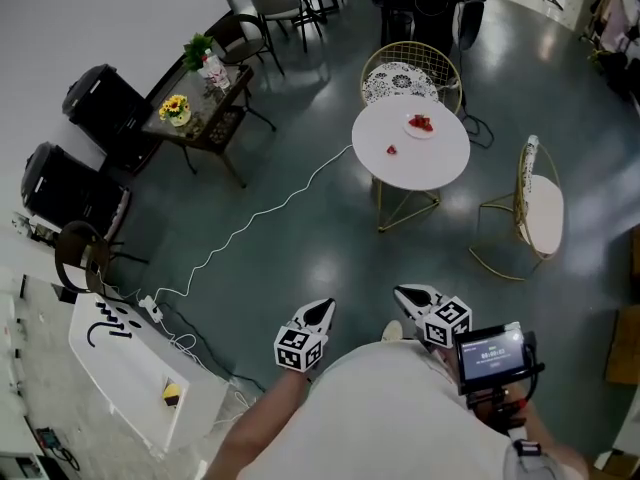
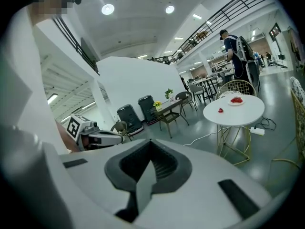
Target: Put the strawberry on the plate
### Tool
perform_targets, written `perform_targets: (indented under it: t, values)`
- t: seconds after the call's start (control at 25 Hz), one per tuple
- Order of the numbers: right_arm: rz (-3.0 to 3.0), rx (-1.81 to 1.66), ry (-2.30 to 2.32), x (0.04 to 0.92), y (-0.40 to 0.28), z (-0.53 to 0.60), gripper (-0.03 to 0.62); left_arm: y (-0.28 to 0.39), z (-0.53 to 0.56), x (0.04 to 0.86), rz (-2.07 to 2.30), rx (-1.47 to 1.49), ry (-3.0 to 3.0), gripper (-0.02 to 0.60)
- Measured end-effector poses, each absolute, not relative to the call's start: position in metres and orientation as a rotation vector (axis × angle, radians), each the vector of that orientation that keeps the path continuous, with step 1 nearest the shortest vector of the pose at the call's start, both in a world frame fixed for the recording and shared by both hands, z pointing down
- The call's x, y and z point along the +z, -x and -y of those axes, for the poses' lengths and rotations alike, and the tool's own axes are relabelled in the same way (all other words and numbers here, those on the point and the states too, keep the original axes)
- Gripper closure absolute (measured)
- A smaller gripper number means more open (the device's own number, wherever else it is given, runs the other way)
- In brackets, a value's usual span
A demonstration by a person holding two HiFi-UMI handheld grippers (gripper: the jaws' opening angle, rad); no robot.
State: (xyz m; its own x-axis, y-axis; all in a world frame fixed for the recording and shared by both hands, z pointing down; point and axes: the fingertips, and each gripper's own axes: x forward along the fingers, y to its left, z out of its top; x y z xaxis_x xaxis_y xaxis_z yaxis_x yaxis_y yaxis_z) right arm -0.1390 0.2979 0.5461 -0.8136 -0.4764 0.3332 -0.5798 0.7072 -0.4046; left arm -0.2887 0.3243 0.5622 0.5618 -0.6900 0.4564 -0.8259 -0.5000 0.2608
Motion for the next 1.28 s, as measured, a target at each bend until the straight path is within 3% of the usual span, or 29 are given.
perform_targets:
  t: [0.6, 1.28]
  values:
    - [2.684, 0.7, -0.787, 0.56, 0.11, -0.216, 0.589, 0.252, -0.243, 0.555, 1.253, 0.44, -2.34, 0.577]
    - [2.599, 0.731, -0.965, 0.57, 0.122, -0.168, 0.589, 0.28, -0.176, 0.567, 1.092, 0.473, -2.402, 0.577]
